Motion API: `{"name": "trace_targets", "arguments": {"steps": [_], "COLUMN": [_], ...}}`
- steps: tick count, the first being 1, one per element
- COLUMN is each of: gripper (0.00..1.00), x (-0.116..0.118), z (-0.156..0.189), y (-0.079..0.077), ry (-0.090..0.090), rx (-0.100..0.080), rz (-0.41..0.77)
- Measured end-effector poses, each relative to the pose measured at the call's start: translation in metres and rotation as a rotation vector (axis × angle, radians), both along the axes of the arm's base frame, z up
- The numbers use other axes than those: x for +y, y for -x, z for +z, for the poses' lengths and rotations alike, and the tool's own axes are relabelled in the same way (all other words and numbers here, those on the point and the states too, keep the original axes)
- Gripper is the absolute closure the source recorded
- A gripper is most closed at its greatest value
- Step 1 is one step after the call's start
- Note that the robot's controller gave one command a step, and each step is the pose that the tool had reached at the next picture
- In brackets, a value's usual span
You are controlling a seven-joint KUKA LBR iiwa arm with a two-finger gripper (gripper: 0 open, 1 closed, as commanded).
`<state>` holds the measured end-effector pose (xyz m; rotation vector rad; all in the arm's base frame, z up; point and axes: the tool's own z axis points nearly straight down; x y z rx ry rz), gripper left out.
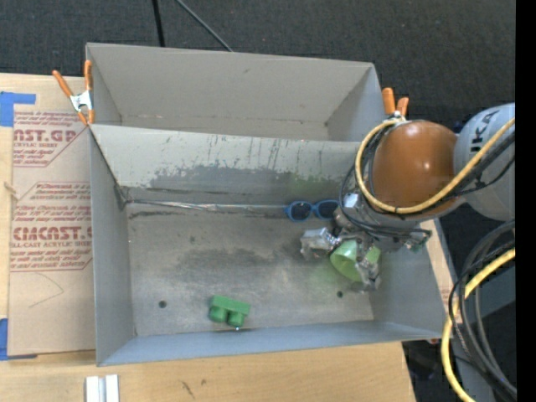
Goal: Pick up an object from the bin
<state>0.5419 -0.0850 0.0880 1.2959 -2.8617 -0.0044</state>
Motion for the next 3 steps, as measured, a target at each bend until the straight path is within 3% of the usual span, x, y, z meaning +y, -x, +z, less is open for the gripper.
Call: {"name": "trace_targets", "arguments": {"steps": [1, 2, 3], "gripper": [0.0, 1.0, 1.0], "x": [-0.049, -0.053, -0.018], "z": [0.014, 0.014, 0.114], "y": [-0.02, -0.02, 0.018], "ry": [-0.014, -0.006, 0.002], "rx": [-0.001, -0.004, -0.009], "rz": [0.386, 0.387, 0.363]}}
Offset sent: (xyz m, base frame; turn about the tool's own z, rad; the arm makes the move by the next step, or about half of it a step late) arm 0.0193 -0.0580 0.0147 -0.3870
